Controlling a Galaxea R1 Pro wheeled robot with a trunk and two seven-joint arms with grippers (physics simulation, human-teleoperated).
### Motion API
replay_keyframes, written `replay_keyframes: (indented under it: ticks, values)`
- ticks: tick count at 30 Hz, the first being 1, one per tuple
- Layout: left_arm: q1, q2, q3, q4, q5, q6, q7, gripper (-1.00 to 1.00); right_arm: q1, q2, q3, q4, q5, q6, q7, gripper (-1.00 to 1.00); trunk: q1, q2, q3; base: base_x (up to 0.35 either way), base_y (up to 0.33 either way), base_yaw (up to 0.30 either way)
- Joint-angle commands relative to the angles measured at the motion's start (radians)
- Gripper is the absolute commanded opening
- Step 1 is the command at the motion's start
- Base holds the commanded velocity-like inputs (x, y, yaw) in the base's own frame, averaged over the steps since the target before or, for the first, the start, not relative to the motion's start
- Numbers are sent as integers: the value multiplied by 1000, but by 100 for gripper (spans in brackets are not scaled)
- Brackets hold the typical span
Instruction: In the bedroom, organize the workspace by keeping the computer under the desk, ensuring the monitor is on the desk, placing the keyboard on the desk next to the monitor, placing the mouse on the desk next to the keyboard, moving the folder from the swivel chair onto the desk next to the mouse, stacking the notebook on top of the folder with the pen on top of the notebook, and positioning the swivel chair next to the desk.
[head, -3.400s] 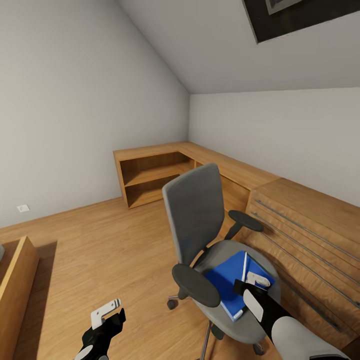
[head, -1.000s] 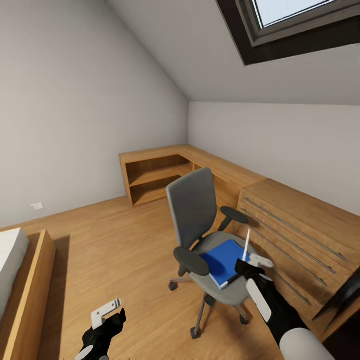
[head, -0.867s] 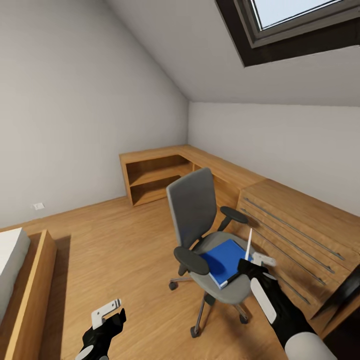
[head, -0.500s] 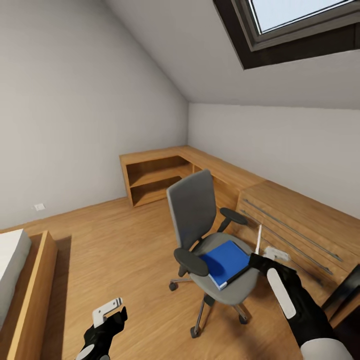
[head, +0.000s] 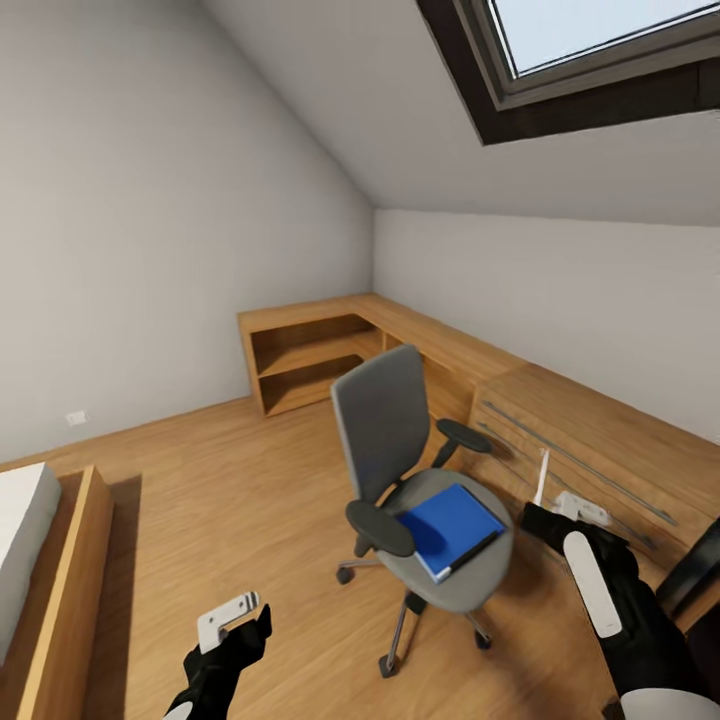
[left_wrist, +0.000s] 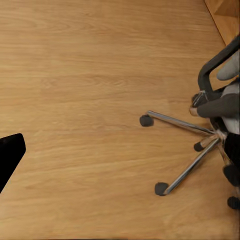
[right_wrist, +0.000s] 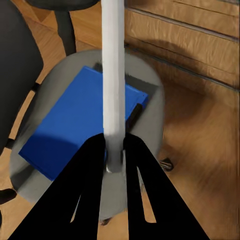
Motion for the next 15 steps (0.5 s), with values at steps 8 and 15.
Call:
replay_keyframes:
  ticks: [8, 15]
  values:
    - [9, 1, -17, -15, 6, 7, 7, 100, 1, 0, -51, -4, -14, 6, -5, -100, -31, 56, 24, 0, 0, -218]
    - [11, 1, -21, -15, 6, 8, 7, 100, 1, 0, -64, -4, -14, 7, -5, -100, -57, 105, 46, 0, 0, -258]
